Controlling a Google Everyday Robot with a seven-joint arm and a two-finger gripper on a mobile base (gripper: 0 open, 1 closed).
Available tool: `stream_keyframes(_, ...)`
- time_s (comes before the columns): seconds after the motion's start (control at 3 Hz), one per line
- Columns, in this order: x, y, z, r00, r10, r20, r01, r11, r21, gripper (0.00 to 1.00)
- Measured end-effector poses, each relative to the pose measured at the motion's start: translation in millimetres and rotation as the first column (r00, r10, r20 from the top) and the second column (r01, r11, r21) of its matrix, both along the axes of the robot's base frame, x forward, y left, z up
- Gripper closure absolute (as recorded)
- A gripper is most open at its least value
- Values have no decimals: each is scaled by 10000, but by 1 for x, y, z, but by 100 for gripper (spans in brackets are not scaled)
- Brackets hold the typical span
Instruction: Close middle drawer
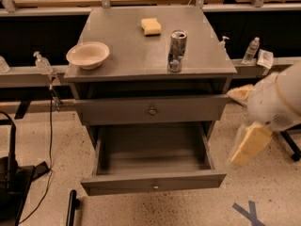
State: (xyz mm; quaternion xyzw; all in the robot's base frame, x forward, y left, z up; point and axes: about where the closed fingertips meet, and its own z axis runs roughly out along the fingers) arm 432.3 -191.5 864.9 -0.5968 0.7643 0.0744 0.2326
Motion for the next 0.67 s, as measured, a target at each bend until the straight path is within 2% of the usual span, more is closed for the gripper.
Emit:
stream_keyframes(0.33,-1,1,-36,9996,-245,-102,245,9997,56,0)
stream_keyframes(0.67,-1,1,-33,9997,-233,-68,234,9997,37,0)
